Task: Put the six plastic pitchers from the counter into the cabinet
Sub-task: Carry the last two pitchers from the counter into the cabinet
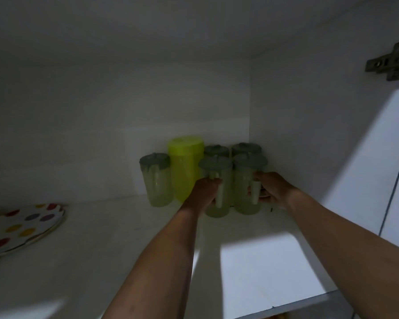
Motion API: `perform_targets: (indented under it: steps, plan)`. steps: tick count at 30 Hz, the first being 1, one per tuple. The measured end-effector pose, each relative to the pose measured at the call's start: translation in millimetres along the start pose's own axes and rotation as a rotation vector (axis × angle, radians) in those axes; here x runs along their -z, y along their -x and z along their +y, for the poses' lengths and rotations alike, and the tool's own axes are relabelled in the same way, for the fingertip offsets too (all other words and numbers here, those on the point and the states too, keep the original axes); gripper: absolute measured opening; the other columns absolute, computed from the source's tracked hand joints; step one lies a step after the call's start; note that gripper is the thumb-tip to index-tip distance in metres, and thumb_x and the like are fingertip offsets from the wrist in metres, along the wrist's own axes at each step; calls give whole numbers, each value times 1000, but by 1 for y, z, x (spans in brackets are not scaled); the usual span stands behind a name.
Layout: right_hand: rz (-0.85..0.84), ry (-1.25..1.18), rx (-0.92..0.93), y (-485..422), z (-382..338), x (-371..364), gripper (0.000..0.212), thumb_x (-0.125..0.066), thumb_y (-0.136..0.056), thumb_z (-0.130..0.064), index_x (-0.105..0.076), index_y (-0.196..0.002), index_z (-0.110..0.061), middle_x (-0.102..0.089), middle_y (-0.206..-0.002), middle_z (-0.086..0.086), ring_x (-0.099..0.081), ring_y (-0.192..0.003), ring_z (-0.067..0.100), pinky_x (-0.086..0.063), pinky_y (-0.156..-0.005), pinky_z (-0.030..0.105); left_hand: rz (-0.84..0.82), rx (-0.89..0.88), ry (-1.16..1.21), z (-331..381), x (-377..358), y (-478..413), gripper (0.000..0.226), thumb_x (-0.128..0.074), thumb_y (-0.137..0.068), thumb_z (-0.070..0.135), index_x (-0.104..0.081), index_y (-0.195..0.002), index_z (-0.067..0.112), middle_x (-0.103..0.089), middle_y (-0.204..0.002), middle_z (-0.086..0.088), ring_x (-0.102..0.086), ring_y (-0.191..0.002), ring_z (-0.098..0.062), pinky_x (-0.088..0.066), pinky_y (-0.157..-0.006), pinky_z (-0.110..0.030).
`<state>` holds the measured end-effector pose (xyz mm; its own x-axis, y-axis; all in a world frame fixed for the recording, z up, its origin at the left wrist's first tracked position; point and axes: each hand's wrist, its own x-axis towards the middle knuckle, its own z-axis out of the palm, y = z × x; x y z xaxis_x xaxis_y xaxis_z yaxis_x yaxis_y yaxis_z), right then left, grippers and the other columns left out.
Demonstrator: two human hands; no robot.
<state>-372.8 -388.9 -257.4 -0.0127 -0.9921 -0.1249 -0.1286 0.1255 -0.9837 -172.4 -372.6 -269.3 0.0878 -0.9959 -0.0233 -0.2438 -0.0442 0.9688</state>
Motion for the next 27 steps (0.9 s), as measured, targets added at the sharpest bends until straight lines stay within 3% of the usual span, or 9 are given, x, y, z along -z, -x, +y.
perform_targets:
  steps: [2, 4, 6, 8, 10, 14, 17, 22, 27]
  plan:
    - [11, 56, -15, 6, -2, 2, 45, -51, -96, -41, -63, -120, -4, -71, -109, 19, -68, -102, 35, -56, -83, 41, 17, -7, -36, 2, 1, 6, 22, -58, -83, 45, -57, -77, 24, -64, -93, -9, -68, -101, -38, -57, -92, -49]
    - [51, 114, -25, 15, -5, 4, 51, -52, -93, -49, -61, -121, -7, -68, -112, 18, -65, -103, 34, -55, -90, 44, 50, 14, -55, 5, 2, 18, 41, -58, -83, 55, -59, -84, 13, -59, -77, -11, -64, -80, -33, -52, -73, -39]
    - [84, 154, -16, 32, -9, 3, 53, -51, -94, -51, -58, -125, -9, -65, -117, 17, -61, -107, 34, -52, -89, 43, 100, 17, -71, 6, 5, 32, 68, -59, -82, 60, -60, -116, 1, -65, -102, -26, -67, -93, -40, -44, -63, -34]
    - [109, 195, 19, 51, -12, 3, 56, -50, -95, -50, -54, -132, -8, -61, -126, 14, -58, -113, 35, -49, -84, 39, 148, 7, -105, 7, 9, 53, 76, -60, -86, 58, -46, -139, 6, -58, -132, -23, -61, -116, -41, -52, -75, -38]
    - [117, 240, 58, 76, -13, 6, 55, -51, -95, -48, -51, -134, -9, -58, -129, 11, -55, -116, 34, -47, -83, 38, 183, -29, -113, 7, 13, 78, 73, -62, -87, 54, -41, -140, 8, -53, -139, -18, -57, -122, -38, -53, -92, -42]
    - [95, 316, 107, 138, -9, 21, 49, -56, -90, -46, -59, -121, -9, -61, -100, 9, -58, -86, 25, -48, -68, 33, 186, -108, -103, 19, 9, 142, 67, -69, -86, 41, -43, -138, 7, -52, -140, -16, -53, -126, -36, -48, -105, -47]
    - [95, 347, 154, 197, -3, 39, 39, -57, -95, -40, -57, -116, -7, -61, -102, 12, -54, -85, 24, -41, -69, 33, 149, -117, -111, 32, -7, 197, 54, -66, -94, 29, -44, -137, 6, -51, -134, -9, -52, -126, -31, -44, -104, -37]
    - [133, 367, 159, 300, 15, 91, 35, -63, -91, -39, -59, -114, -13, -59, -126, 15, -58, -117, 32, -47, -76, 36, -8, -169, -224, 45, -61, 287, 56, -66, -92, 33, -45, -139, 13, -50, -142, -12, -52, -126, -30, -46, -105, -42]
    - [269, 463, 214, 391, -3, 150, 26, -63, -92, -37, -63, -110, -18, -62, -119, 5, -60, -110, 27, -53, -82, 40, -148, -273, -245, 75, -114, 371, 55, -67, -89, 33, -47, -137, 14, -58, -132, -13, -58, -115, -28, -50, -102, -45]
